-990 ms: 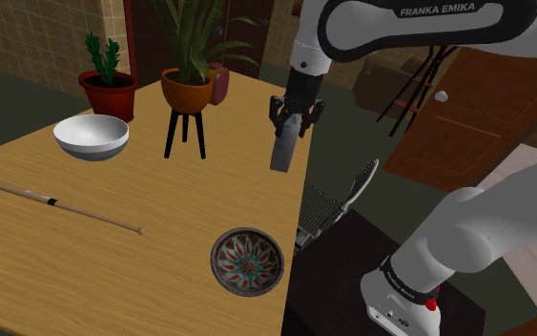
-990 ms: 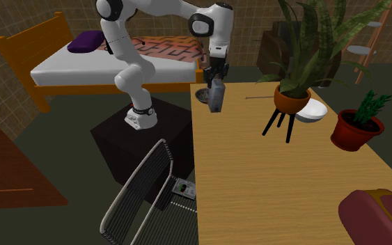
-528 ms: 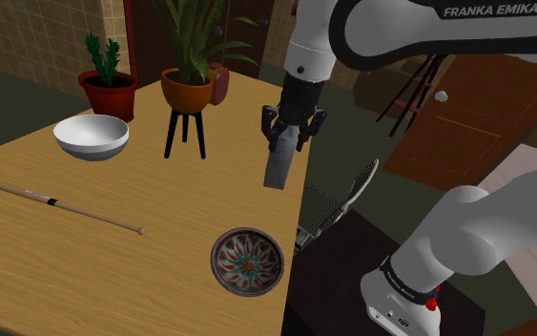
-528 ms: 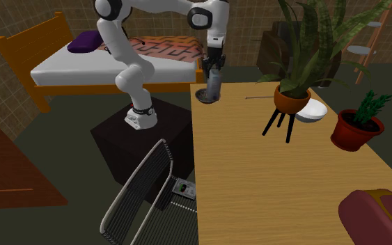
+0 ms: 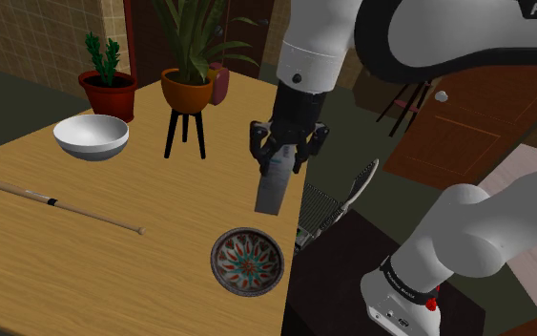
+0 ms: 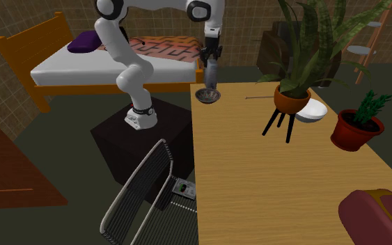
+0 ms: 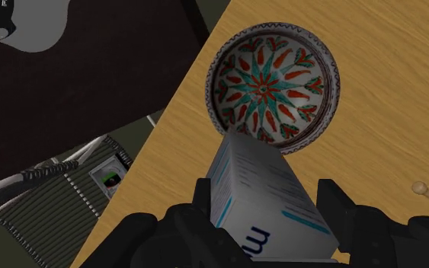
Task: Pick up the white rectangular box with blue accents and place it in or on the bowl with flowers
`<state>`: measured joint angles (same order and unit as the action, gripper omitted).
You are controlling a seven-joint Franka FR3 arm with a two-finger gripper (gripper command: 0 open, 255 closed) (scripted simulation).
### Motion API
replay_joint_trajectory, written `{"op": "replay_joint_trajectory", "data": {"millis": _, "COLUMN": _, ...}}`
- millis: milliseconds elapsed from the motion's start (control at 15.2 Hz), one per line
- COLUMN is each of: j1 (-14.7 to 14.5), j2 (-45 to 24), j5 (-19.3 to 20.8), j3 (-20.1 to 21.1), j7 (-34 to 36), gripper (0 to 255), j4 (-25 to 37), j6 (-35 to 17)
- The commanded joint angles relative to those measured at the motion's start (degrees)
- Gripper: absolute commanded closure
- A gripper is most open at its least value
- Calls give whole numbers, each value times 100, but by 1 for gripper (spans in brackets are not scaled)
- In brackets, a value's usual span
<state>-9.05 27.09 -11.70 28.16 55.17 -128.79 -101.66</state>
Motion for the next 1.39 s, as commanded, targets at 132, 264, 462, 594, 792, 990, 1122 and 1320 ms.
{"op": "replay_joint_trajectory", "data": {"millis": 132, "j1": -171, "j2": -82, "j5": -156, "j3": 424, "j7": 584, "gripper": 255, "j4": 290, "j6": 135}}
{"op": "replay_joint_trajectory", "data": {"millis": 264, "j1": -231, "j2": -156, "j5": -205, "j3": 625, "j7": 850, "gripper": 255, "j4": 439, "j6": 178}}
{"op": "replay_joint_trajectory", "data": {"millis": 462, "j1": -241, "j2": -170, "j5": -228, "j3": 671, "j7": 846, "gripper": 255, "j4": 223, "j6": -53}}
{"op": "replay_joint_trajectory", "data": {"millis": 594, "j1": -247, "j2": -187, "j5": -242, "j3": 704, "j7": 846, "gripper": 255, "j4": 85, "j6": -209}}
{"op": "replay_joint_trajectory", "data": {"millis": 792, "j1": -253, "j2": -224, "j5": -260, "j3": 757, "j7": 848, "gripper": 255, "j4": -114, "j6": -444}}
{"op": "replay_joint_trajectory", "data": {"millis": 990, "j1": -256, "j2": -276, "j5": -273, "j3": 814, "j7": 855, "gripper": 255, "j4": -304, "j6": -684}}
{"op": "replay_joint_trajectory", "data": {"millis": 1122, "j1": -256, "j2": -318, "j5": -280, "j3": 854, "j7": 862, "gripper": 255, "j4": -425, "j6": -846}}
{"op": "replay_joint_trajectory", "data": {"millis": 1320, "j1": -252, "j2": -394, "j5": -285, "j3": 919, "j7": 877, "gripper": 255, "j4": -598, "j6": -1092}}
